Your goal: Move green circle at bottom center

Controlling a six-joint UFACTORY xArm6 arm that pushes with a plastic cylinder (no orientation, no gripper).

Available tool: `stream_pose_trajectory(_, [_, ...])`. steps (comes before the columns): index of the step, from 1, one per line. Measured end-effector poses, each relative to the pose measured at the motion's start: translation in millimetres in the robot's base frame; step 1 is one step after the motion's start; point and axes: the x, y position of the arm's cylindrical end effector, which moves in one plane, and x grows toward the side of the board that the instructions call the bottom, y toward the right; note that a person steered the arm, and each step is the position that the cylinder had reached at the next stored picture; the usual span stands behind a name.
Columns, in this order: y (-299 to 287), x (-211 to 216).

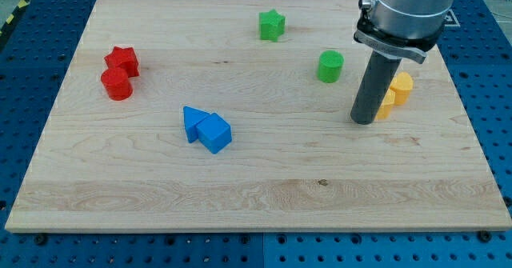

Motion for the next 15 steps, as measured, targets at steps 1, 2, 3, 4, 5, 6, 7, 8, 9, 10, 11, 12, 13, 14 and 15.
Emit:
stream_pose_trajectory(1, [0.0,-11.2])
stream_pose_trajectory(2, [0.0,-19.8])
stream_pose_trajectory(3, [0.0,-34.2])
stream_pose_trajectory(4, [-0.1,-43.7])
stream_pose_trajectory(5, [-2.2,-64.5])
stream_pose_trajectory(6, [-0.6,-90.3])
stream_pose_trajectory(7, [-3.0,-114.5])
stream_pose_trajectory(8, [-37.5,-136.7])
stream_pose_trajectory(9, [-61.3,-116.4])
stream_pose_trajectory(10, [-61.3,-106.8])
stream_pose_trajectory(11, [-49.9,-121.2])
stream_pose_trajectory(12, [-14.7,-120.8])
stream_pose_trajectory(13, [-17.9,-80.0])
stream_pose_trajectory(14, [-22.5,-72.5])
stream_pose_trajectory(15, [-41.8,-61.3])
